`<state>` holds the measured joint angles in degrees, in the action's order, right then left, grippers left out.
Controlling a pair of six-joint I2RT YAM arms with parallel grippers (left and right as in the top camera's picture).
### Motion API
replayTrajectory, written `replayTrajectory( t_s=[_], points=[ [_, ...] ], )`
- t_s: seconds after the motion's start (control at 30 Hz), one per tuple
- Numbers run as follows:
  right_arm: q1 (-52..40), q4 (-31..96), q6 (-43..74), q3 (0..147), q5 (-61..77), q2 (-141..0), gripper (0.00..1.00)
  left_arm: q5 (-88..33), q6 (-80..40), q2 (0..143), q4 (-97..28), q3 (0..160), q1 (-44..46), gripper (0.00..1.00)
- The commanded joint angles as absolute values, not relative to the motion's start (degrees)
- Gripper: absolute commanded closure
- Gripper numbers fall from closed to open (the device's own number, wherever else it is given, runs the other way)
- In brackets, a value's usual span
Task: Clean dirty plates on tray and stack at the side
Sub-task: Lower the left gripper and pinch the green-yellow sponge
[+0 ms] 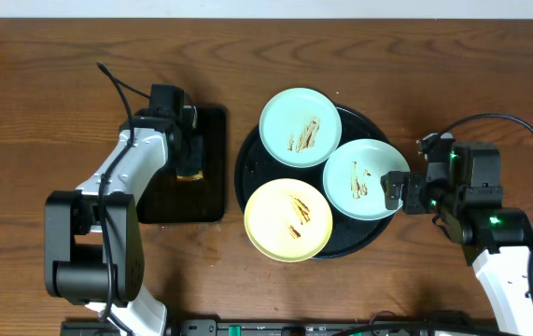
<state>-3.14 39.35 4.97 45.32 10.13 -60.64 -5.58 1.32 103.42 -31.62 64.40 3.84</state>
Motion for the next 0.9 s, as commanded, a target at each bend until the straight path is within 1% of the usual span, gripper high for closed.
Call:
replayTrajectory(
  t_s=[0.0,0.17,0.23,0.27,0.37,0.4,0.53,0.57,0.7,0.87],
  points=[
    [-3.3,39.5,4.7,46.4,10.6,-60.7,0.01,-5.1,1.3,104.8,-31.6,63.8,3.9,0.44],
    [-3.3,39.5,4.7,46.4,10.6,-60.7,0.01,-5.2,1.2,106.3,-31.7,63.8,3.9,0.44],
    [-3.3,39.5,4.7,46.4,10.6,-60.7,0.01,-5.4,1.2,107.1,-31.9,63.8,3.9,0.46],
    [-3.3,39.5,4.7,46.4,10.6,-60.7,0.01,-5.5,1.2,107.3,-32.0,63.8,4.0,0.48],
    [-3.3,39.5,4.7,46.4,10.6,-60.7,0.01,-5.5,1.2,107.4,-32.4,63.9,3.9,0.62],
    [-3.3,39.5,4.7,46.4,10.6,-60.7,0.01,-5.5,1.2,107.4,-32.4,63.9,3.9,0.63],
    [-3.3,39.5,4.7,46.4,10.6,-60.7,0.01,-5.5,1.2,106.9,-32.4,63.9,3.9,0.63],
    [-3.3,39.5,4.7,46.4,10.6,-60.7,0.01,-5.5,1.2,106.6,-32.3,63.9,3.9,0.57],
    [-3.3,39.5,4.7,46.4,10.5,-60.7,0.01,-5.5,1.2,105.0,-32.0,64.3,3.9,0.51],
    [-3.3,39.5,4.6,46.4,10.6,-60.7,0.01,-5.5,1.2,103.3,-31.8,64.9,3.9,0.5]
  ],
)
